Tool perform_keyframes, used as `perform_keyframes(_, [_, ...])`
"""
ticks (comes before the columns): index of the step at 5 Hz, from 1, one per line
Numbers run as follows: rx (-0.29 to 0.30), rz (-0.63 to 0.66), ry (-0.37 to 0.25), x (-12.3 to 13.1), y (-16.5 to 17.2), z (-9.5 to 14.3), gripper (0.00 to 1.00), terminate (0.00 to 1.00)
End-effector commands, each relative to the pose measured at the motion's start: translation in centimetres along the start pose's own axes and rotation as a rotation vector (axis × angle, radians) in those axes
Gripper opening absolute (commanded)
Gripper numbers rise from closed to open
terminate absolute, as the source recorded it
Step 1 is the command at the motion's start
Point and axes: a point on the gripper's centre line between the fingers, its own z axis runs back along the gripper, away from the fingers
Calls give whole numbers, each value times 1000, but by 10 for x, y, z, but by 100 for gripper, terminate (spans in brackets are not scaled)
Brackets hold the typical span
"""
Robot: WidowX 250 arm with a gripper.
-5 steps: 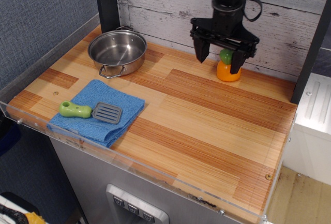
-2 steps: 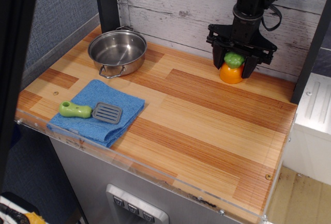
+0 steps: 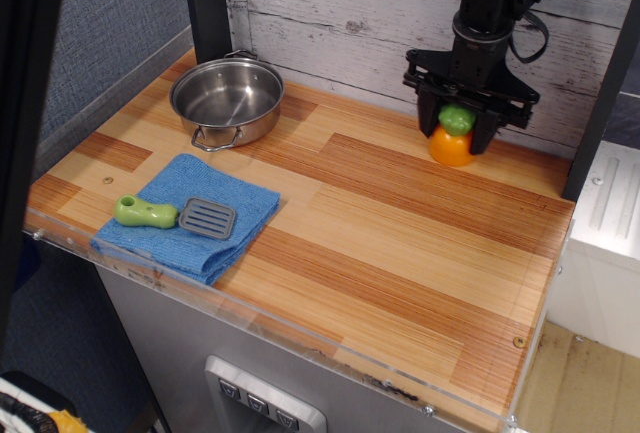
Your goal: Put the salt shaker towards the bottom right of the table.
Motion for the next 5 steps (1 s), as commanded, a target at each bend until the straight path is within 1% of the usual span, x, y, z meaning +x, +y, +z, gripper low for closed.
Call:
perform_keyframes(1, [-56, -34, -139, 9, 8, 64, 0, 0])
perform_keyframes(2, [-69, -89, -166, -7, 14, 87, 0, 0])
perform_keyframes(3, [-66, -149, -167, -33, 18, 99, 0, 0])
perform_keyframes(4, [-80, -192, -165, -63, 19, 108, 0, 0])
perform_keyframes(5, [-91, -254, -147, -96, 19, 108, 0, 0])
